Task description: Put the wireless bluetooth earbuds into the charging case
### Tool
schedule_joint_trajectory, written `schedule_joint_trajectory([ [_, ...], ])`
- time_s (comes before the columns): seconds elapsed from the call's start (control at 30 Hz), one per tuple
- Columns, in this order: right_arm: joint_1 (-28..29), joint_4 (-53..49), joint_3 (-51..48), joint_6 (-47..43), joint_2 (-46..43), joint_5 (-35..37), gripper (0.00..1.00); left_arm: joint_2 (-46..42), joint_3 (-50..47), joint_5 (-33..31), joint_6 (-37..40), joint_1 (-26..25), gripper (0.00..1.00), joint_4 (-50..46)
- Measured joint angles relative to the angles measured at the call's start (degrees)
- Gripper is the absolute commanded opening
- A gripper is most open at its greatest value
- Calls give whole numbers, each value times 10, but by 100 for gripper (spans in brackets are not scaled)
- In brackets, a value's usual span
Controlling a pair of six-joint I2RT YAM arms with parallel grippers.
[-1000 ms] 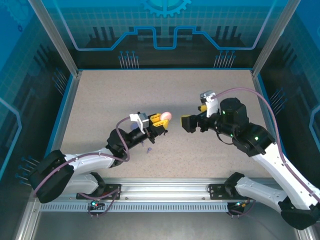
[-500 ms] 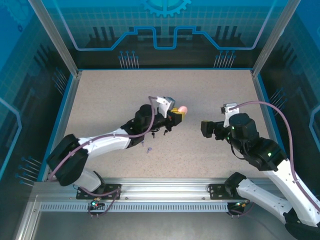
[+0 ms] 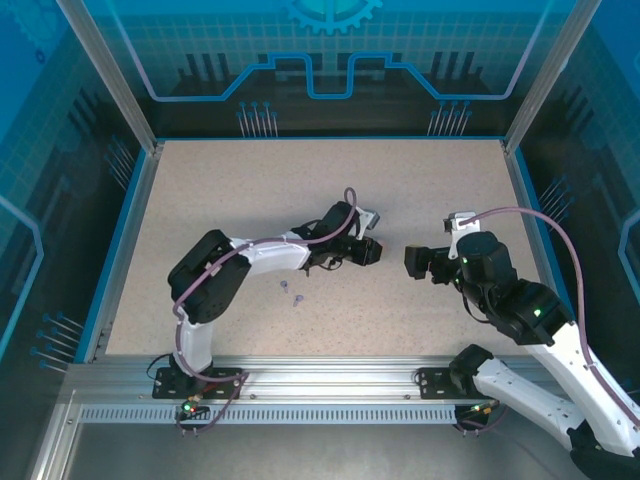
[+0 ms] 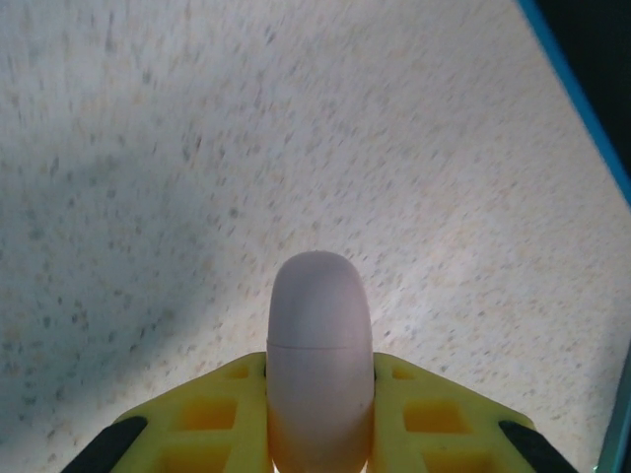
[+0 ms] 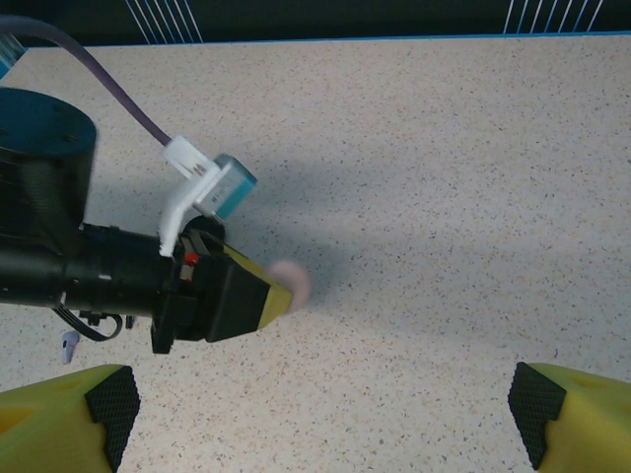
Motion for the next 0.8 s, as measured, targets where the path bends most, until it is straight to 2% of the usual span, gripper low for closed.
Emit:
schedule_joint_trajectory([
  [0.13, 0, 0, -8, 2, 0, 0, 100, 34, 24, 8, 0, 0, 1, -37],
  [0.27, 0, 2, -9, 2, 0, 0, 100, 49, 33, 13, 0, 0, 11, -56],
  [0.57, -3, 3, -9, -1, 11, -9, 100, 52, 48, 14, 1, 0, 24, -82],
  [0.8, -6, 5, -9, -3, 17, -16, 100, 52, 56, 8, 10, 0, 40, -108],
])
